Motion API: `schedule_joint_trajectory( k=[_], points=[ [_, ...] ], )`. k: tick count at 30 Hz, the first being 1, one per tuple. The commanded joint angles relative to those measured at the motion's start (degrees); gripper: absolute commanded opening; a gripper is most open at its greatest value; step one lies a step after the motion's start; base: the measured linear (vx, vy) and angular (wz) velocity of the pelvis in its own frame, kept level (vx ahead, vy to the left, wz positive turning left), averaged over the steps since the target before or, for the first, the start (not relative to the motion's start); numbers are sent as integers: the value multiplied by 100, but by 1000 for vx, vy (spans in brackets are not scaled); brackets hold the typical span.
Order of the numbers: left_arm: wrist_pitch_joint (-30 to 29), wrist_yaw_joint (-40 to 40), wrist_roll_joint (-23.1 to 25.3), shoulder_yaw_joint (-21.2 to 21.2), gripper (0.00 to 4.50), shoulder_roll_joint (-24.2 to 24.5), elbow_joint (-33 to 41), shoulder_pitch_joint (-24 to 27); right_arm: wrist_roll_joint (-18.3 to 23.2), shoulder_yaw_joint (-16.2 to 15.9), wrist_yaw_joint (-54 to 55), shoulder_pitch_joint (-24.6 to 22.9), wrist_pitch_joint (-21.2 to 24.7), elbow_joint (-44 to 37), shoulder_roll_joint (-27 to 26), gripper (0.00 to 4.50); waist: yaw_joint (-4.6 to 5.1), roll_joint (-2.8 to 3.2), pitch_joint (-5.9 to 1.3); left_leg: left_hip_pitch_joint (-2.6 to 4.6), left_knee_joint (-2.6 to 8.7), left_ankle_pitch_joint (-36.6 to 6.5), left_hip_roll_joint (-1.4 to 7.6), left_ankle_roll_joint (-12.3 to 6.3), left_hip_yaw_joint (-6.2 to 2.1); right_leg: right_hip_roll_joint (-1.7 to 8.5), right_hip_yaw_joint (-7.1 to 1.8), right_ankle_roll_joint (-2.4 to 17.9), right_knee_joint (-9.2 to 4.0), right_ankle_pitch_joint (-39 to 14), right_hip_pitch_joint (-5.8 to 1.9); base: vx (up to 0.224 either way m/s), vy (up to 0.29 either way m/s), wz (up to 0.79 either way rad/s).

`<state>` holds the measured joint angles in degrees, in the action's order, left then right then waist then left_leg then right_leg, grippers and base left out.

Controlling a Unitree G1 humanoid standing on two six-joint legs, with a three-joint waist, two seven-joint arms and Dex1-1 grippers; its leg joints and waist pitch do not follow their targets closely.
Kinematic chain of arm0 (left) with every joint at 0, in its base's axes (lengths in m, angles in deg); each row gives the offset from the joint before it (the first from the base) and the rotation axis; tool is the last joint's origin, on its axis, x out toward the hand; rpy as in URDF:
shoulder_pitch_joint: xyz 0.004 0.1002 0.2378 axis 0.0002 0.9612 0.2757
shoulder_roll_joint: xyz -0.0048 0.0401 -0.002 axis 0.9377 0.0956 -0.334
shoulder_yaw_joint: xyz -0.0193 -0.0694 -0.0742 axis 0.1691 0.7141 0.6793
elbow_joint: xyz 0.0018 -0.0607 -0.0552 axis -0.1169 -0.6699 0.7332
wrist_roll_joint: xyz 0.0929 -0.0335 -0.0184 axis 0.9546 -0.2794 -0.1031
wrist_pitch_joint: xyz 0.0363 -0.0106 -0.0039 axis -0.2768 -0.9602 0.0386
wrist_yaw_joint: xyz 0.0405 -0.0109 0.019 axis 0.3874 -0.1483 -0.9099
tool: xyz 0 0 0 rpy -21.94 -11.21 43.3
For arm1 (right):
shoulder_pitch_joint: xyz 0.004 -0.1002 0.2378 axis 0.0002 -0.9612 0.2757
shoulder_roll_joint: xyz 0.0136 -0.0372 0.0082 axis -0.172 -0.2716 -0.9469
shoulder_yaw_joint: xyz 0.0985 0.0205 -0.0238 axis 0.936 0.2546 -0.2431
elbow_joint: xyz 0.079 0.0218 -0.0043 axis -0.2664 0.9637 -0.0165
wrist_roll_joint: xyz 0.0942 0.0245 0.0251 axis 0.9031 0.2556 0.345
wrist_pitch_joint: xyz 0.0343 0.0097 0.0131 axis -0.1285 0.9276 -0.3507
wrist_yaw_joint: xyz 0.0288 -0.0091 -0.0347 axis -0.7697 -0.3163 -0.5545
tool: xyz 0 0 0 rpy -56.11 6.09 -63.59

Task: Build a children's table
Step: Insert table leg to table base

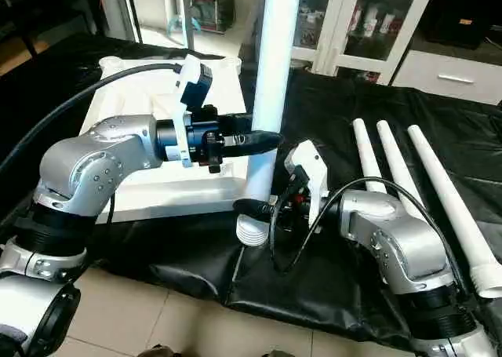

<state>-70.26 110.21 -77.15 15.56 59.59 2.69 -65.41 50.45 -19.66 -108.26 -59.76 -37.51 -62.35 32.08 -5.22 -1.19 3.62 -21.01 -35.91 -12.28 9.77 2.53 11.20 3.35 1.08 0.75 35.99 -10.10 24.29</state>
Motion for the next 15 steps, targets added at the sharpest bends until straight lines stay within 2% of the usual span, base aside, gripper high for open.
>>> schedule_joint_trajectory(
  k=[1, 4, 9, 10, 14, 15],
  points=[
    [-13, 61, -54, 40, 176, 18, 107, -147, -41, 9, -48, 82, -79, -1, 22, 305, -24, -72, -434, 34, 384, -275, 269, -225, -130, 408, -207, 1343, -352, -614, -394, 0, 0, 0],
    [-1, 94, -33, 34, 175, 41, 119, -132, -40, 2, -78, 89, -95, 25, 39, 305, -28, -63, -436, 37, 378, -255, 267, -245, -128, 407, -207, 1347, -346, -583, -389, 0, 0, 0],
    [-9, 144, -44, 17, 175, 54, 158, -122, -39, 18, -122, 88, -81, 51, 18, 258, -28, -65, -434, 32, 380, -256, 269, -258, -131, 408, -205, 1354, -343, -594, -391, 0, 0, 0],
    [-19, 164, -57, 2, 175, 52, 182, -113, -38, 19, -141, 91, -77, 61, 7, 233, -28, -68, -432, 36, 381, -273, 272, -253, -130, 411, -206, 1348, -350, -635, -387, 0, 0, 0],
    [-39, 180, -75, -35, 175, 32, 207, -96, -42, 3, -160, 96, -80, 76, -7, 216, -31, -78, -436, 32, 376, -257, 268, -261, -128, 412, -208, 1339, -345, -638, -392, 0, 0, 0],
    [-46, 185, -85, -35, 175, 27, 217, -93, -48, -5, -166, 90, -83, 69, -9, 195, -32, -76, -434, 31, 378, -253, 269, -259, -129, 414, -207, 1332, -349, -657, -390, 0, 0, 0]
  ],
)
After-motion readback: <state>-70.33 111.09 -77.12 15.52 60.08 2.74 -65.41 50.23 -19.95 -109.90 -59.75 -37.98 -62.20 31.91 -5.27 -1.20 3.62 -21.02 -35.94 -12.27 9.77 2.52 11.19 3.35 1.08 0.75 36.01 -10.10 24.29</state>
